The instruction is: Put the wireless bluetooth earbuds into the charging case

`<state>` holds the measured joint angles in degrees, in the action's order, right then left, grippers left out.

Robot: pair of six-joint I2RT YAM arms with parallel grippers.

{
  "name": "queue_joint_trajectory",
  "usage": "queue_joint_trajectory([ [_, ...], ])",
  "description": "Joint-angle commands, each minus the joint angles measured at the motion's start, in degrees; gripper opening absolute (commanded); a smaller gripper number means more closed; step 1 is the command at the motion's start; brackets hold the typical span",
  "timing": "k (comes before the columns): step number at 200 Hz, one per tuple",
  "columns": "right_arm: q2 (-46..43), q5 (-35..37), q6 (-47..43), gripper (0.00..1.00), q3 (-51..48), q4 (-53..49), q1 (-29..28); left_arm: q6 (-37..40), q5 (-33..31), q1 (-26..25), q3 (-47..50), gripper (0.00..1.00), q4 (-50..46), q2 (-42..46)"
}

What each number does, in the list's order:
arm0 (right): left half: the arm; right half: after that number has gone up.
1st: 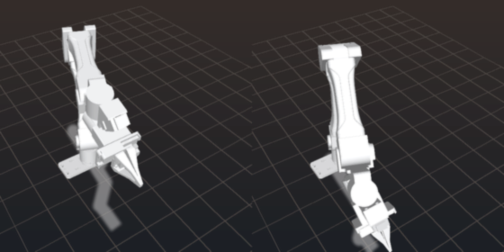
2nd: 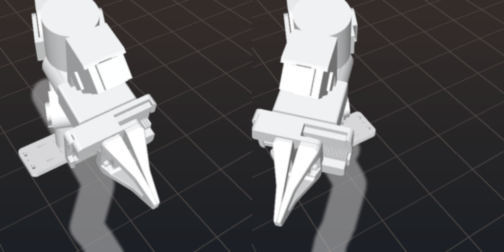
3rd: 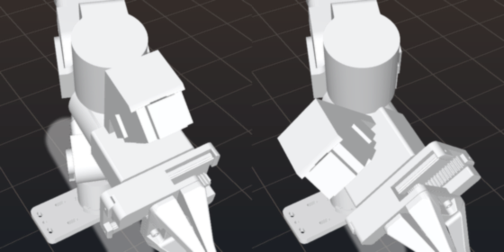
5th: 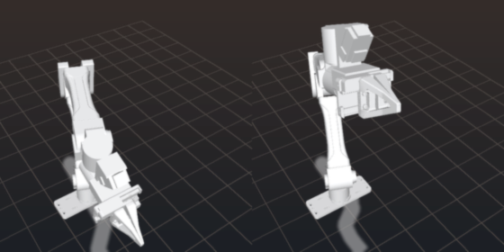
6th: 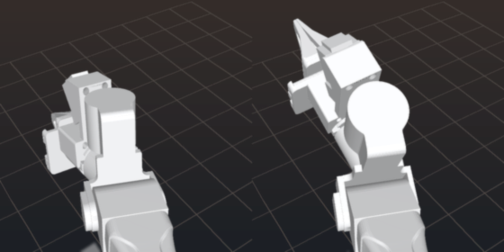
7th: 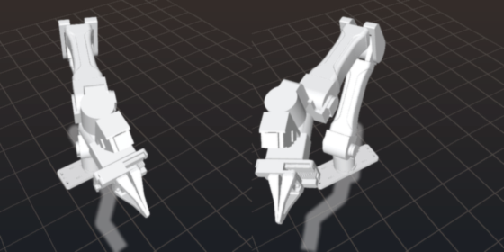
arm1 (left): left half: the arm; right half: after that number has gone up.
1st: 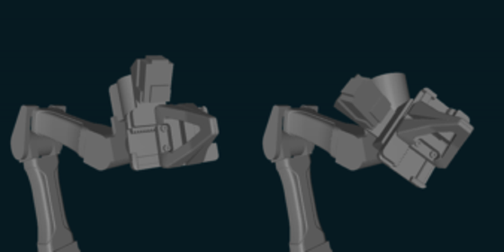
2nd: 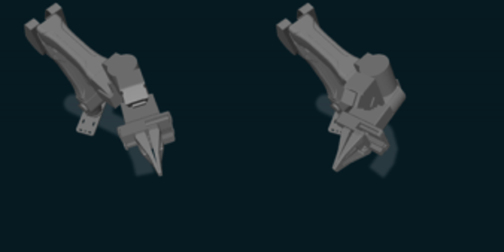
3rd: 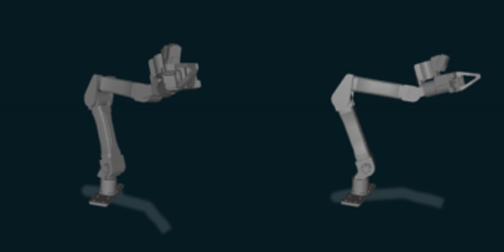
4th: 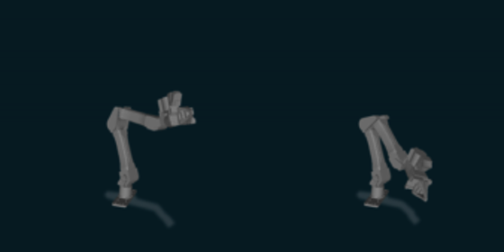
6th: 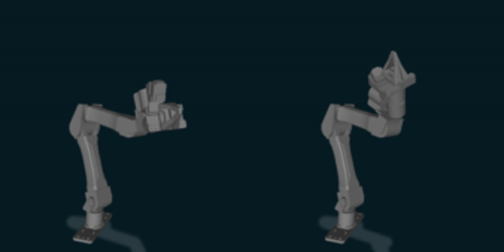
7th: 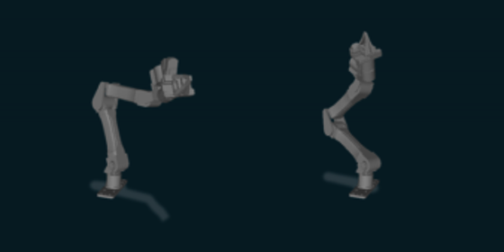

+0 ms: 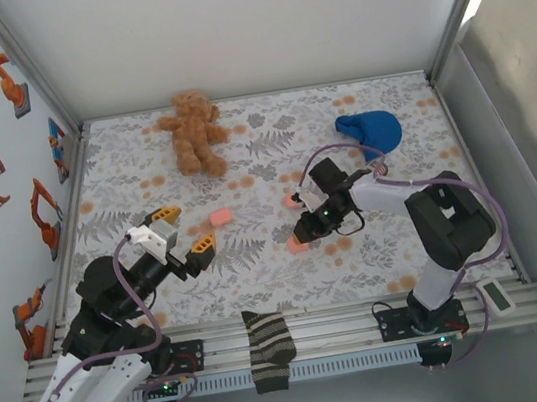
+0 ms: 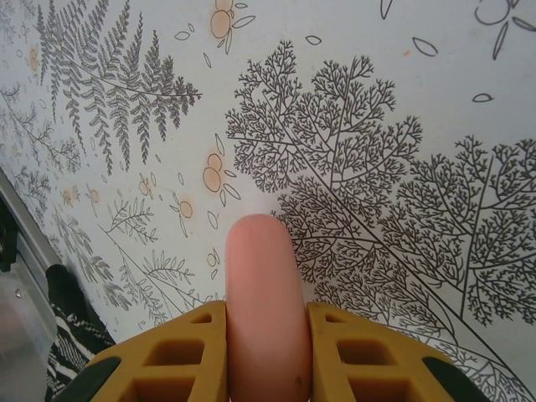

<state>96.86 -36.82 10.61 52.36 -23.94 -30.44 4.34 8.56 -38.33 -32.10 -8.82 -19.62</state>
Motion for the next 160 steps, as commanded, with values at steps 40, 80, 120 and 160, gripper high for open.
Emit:
queue_joint_trajectory([
  [40,0.0,4.1,0.3,0.27,0.6,-0.8,0.7,1.3,-0.4,0.1,1.0,0.87,2.0,-1.1],
  [80,-2.8,7.9,-1.3,0.39,1.2,-4.0,1.0,1.4,-1.0,0.1,0.6,0.87,2.3,-2.4],
  [120,-6.5,12.0,-2.7,0.48,2.1,-7.0,1.5,0.9,-3.5,0.2,0.3,0.87,2.5,-3.2],
  [160,-11.5,13.4,-5.1,0.50,4.8,-9.0,1.5,-0.7,-9.7,0.2,0.2,0.89,0.8,-3.1],
])
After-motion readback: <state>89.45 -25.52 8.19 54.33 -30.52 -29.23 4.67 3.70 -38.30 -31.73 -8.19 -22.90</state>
